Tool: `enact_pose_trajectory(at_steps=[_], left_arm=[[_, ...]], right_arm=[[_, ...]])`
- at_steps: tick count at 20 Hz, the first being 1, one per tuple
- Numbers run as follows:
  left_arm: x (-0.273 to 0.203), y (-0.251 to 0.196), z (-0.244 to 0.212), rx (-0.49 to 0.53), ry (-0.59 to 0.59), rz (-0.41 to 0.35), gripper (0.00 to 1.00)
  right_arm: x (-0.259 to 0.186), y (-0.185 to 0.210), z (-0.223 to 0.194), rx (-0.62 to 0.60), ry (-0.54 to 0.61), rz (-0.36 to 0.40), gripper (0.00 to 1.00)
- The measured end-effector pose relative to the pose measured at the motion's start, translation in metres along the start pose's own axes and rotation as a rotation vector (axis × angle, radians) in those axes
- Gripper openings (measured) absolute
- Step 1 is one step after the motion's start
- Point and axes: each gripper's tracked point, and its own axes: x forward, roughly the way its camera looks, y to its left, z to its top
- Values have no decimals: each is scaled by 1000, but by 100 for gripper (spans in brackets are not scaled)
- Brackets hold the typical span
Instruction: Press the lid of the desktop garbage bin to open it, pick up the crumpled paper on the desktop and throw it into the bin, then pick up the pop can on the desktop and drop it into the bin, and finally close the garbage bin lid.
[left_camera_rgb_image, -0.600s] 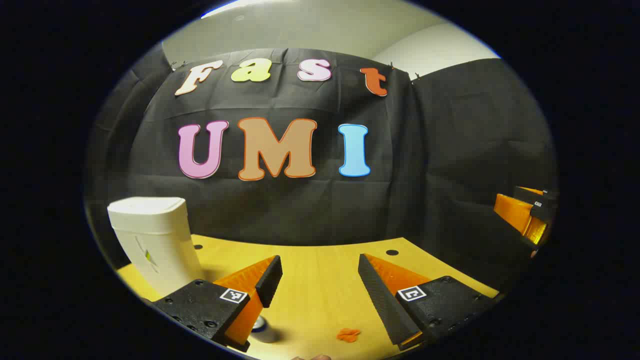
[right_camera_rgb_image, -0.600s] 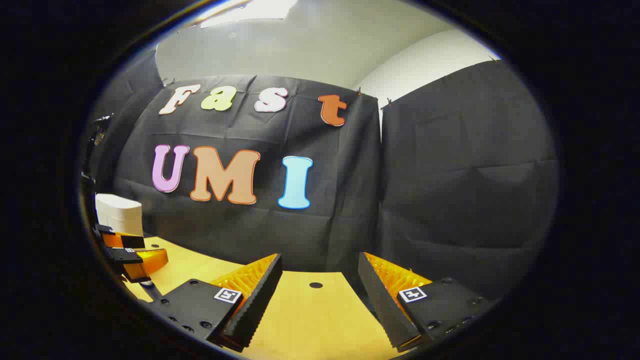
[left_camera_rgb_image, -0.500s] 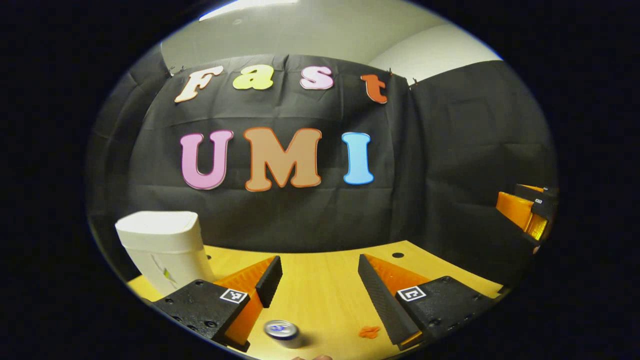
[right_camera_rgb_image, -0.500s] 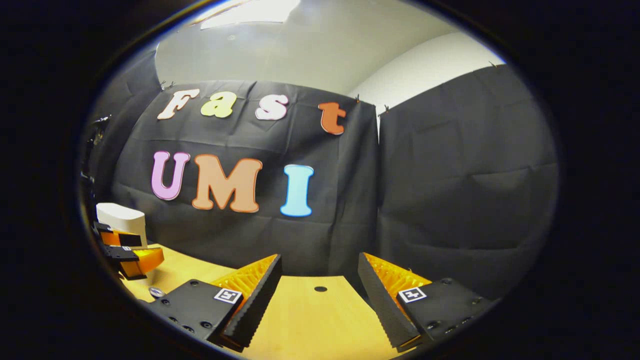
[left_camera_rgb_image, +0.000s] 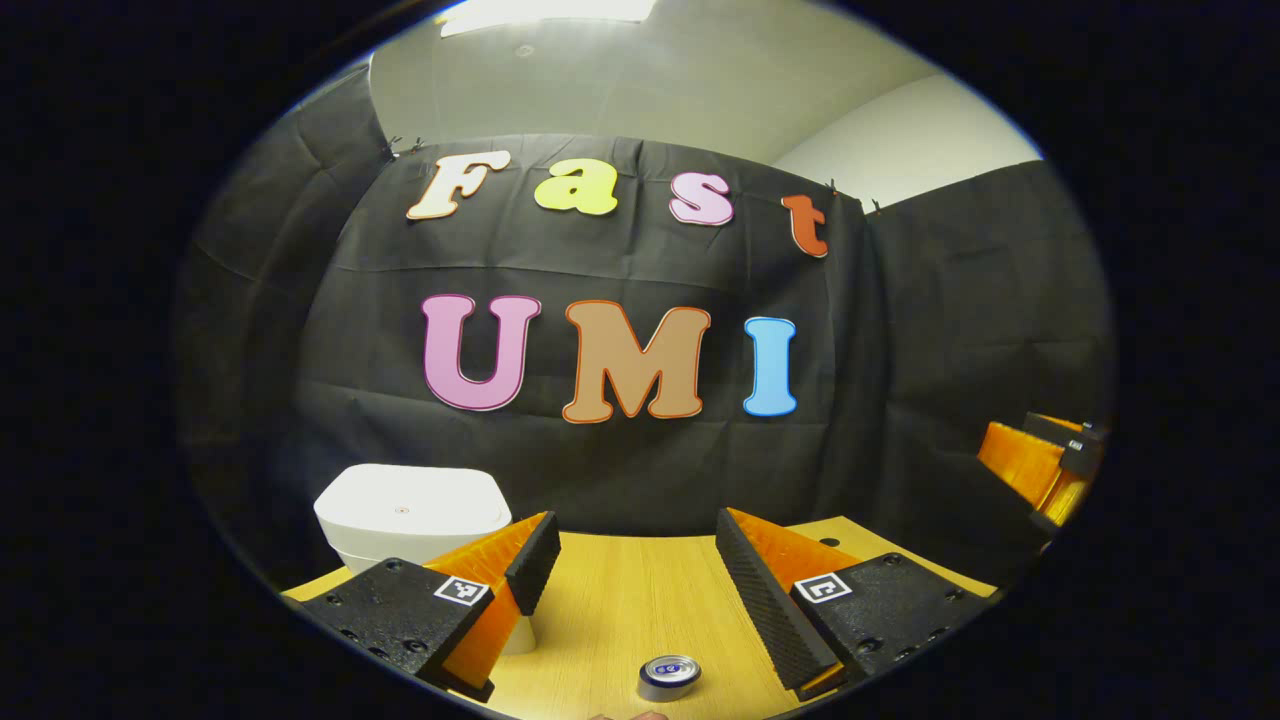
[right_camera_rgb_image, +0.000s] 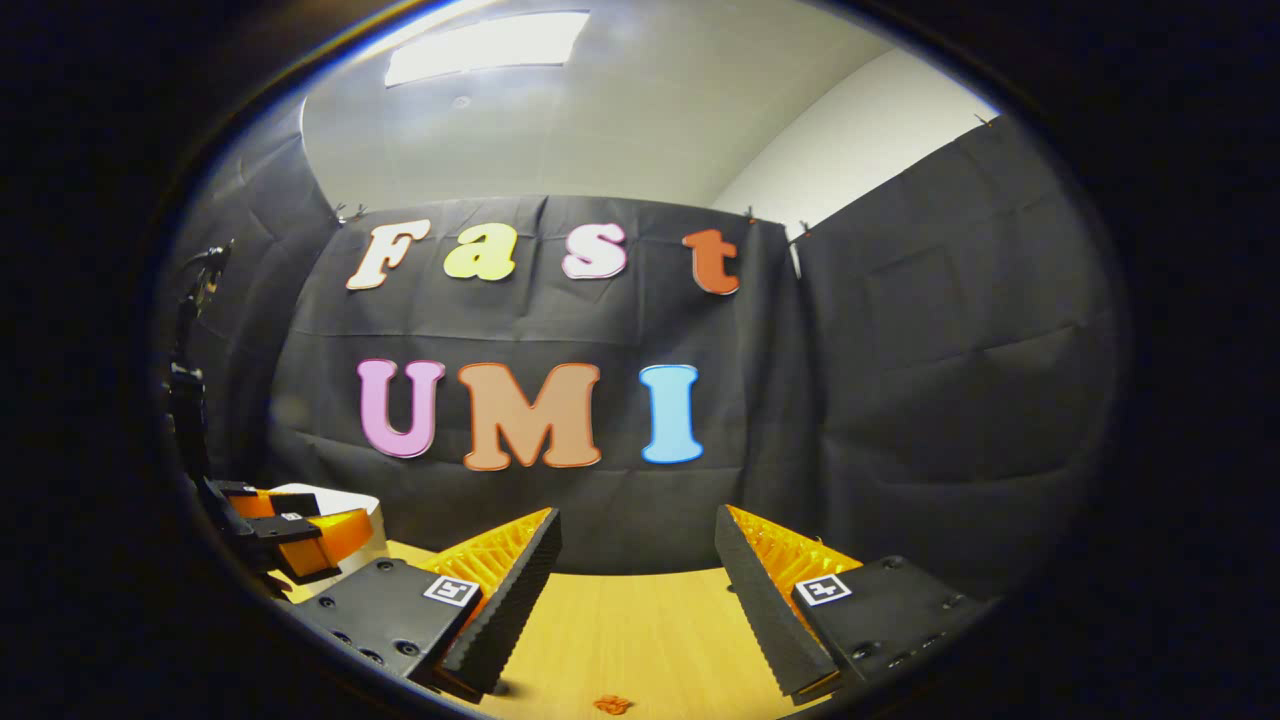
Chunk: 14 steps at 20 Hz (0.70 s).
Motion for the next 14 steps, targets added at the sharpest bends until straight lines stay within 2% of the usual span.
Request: enact_pose_trajectory(at_steps=[4,8,14], left_arm=[[-4,16,12,23,-25,52,96],[-8,15,7,21,-17,65,94],[-13,12,5,24,-3,85,96]], right_arm=[[13,6,2,1,7,41,100],[20,1,-7,18,42,57,99],[16,-9,-3,7,22,58,99]])
